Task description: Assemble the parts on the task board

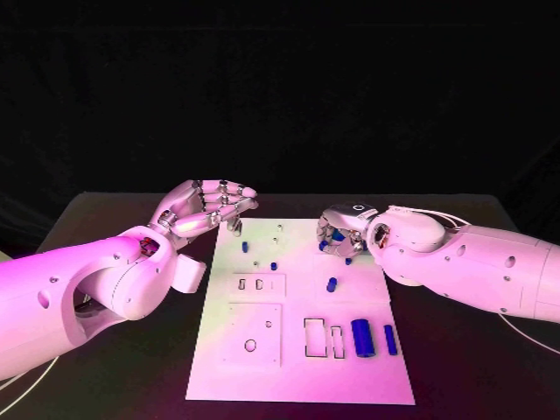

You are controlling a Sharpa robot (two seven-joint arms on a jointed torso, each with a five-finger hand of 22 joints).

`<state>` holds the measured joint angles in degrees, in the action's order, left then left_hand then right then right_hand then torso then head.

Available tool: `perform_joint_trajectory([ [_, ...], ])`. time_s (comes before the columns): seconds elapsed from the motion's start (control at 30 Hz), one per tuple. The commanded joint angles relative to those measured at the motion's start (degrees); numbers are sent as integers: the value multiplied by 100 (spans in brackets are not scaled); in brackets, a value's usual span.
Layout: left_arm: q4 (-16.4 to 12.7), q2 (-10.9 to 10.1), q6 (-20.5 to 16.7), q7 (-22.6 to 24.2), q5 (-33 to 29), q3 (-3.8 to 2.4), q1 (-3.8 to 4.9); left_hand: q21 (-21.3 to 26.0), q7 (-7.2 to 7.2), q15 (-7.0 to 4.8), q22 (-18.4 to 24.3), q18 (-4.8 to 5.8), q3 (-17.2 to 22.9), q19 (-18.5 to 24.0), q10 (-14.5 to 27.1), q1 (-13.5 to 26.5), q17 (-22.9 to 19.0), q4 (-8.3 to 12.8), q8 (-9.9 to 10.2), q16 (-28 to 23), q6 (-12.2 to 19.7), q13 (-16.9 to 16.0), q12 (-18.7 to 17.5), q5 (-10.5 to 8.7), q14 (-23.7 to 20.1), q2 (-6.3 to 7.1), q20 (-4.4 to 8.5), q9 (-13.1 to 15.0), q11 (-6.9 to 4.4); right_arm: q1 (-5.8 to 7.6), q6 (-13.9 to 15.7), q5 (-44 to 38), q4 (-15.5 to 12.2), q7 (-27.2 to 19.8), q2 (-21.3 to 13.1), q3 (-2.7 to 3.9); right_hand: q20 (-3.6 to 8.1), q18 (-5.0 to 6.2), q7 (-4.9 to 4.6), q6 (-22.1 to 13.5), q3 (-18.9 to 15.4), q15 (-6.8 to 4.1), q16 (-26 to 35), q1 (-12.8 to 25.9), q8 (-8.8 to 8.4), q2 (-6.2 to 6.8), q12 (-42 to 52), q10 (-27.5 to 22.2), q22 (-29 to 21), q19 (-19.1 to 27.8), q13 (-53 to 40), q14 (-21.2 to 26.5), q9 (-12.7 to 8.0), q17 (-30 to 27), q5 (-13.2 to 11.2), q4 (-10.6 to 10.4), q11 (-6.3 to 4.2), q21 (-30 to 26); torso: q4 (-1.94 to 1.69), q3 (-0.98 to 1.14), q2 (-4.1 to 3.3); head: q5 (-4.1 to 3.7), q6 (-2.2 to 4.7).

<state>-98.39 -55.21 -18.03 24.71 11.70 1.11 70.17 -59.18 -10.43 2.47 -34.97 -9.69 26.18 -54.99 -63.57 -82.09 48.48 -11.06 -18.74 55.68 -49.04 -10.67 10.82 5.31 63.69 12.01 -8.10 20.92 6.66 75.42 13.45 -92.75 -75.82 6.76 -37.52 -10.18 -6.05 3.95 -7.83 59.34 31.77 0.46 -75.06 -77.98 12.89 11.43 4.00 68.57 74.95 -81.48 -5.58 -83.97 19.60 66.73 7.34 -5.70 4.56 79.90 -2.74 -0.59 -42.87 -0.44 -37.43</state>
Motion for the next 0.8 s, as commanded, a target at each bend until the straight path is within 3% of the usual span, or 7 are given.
perform_joint_trajectory([
  [0.03,-10,3,149,18,-61,-6,15,-19,1,23,-7,-40,39,6,38,26,-1,-10,25,3,19,-6,31,-12,12,-28,-15,8,2,-5,249,-101,-26,81,5,0,19,-79,33,100,98,-76,-33,-33,100,-108,54,139,97,-70,-36,-183,95,-19,-107,28,-38,60,-4,-2,-1,6,3],
  [0.3,13,1,160,4,-81,-6,17,-19,0,25,-1,-42,43,14,41,29,-9,-13,27,-5,25,-11,35,-15,6,-33,-17,9,3,-6,763,-92,-142,151,-23,2,66,-104,102,187,122,-128,-68,7,242,-142,74,305,229,-130,-99,-187,244,-17,-171,41,-100,144,-4,-8,6,26,11],
  [0.47,31,-2,172,-11,-86,-5,19,-28,2,25,-8,-42,56,19,51,16,-28,-4,30,-25,31,-18,39,-16,-11,-42,-18,13,2,3,910,-81,-177,318,0,16,75,-101,111,189,135,-137,-71,6,266,-155,65,317,221,-123,-106,-186,275,-24,-150,48,-108,137,5,-11,7,55,25],
  [0.8,56,6,185,-23,-93,-5,28,-32,-1,26,-6,-44,67,31,67,5,-111,5,33,-103,39,-24,41,-18,-77,-43,-19,16,5,31,1133,-98,96,553,381,52,81,-98,106,162,125,-138,-63,38,283,-98,38,311,208,-111,-113,-180,316,-51,-88,54,-105,124,-4,-4,-11,87,72],
])
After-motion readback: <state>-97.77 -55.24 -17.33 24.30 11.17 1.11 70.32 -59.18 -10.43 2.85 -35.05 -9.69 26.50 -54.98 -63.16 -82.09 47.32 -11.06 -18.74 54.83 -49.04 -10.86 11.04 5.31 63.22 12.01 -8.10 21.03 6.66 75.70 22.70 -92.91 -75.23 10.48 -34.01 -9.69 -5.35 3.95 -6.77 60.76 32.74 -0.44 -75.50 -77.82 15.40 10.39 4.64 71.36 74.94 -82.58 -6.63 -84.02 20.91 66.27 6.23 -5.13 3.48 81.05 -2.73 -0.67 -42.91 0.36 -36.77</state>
